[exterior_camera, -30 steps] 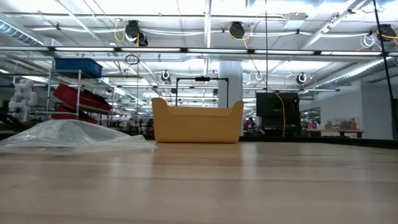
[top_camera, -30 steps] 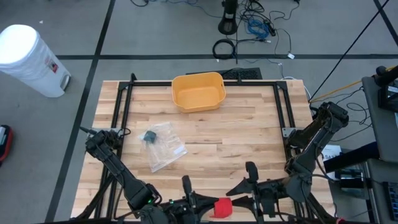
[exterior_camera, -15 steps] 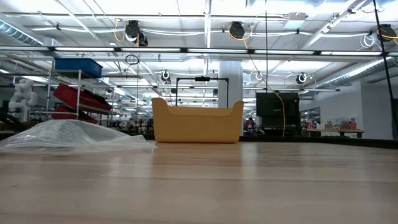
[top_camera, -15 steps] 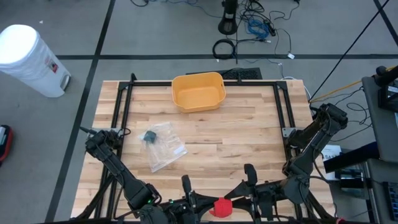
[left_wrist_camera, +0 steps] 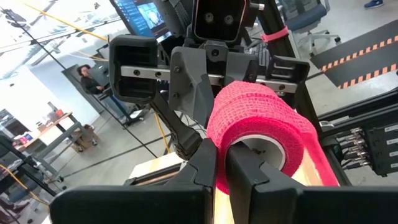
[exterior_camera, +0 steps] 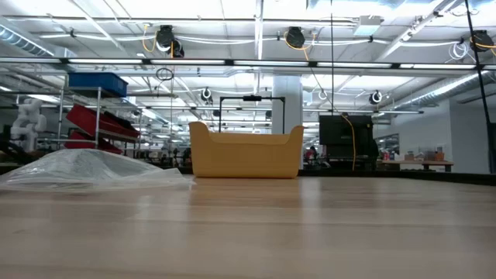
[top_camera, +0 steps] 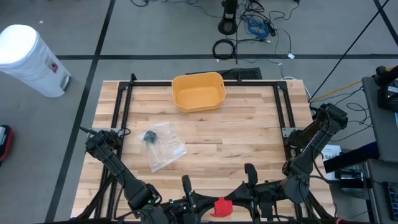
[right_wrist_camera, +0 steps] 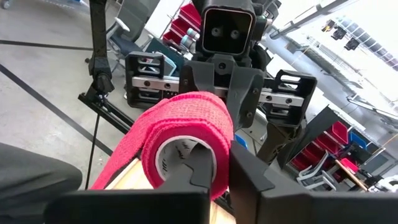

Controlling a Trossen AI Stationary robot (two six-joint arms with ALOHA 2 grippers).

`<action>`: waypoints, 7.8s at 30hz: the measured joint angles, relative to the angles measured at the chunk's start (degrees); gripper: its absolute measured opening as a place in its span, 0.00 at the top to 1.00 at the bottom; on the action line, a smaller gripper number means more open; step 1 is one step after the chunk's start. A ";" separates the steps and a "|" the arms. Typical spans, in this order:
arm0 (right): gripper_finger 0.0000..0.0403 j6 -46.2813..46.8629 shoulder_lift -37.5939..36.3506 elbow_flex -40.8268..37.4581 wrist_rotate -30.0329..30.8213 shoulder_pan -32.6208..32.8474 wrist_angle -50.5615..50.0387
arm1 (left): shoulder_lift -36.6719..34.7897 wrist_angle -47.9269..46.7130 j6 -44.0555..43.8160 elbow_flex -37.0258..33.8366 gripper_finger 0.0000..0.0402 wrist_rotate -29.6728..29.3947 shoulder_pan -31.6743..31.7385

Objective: Roll bandage
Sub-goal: Roll the red bandage

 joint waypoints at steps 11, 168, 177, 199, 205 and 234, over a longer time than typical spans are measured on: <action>0.95 0.00 0.00 0.00 -0.10 0.00 -0.24 | 0.00 -1.18 -2.68 0.00 0.74 -0.64 -0.35; 0.95 -3.03 -6.01 0.01 22.77 6.21 1.69 | 2.43 -11.00 -9.26 -0.04 0.99 4.77 12.66; 0.95 -4.86 -6.01 0.00 22.40 4.81 2.82 | 3.85 -16.35 -12.00 -0.07 0.99 3.91 13.59; 0.95 0.38 -5.97 0.02 20.44 5.35 1.10 | 1.58 -17.19 -6.67 -0.07 0.99 -6.31 15.26; 0.95 2.14 -5.99 0.02 18.16 5.42 0.21 | -1.30 -16.78 -5.49 -0.07 0.99 -6.84 15.28; 0.95 -16.58 -11.19 0.02 20.96 3.42 8.71 | -1.94 -15.65 -13.44 -0.07 0.99 6.94 7.56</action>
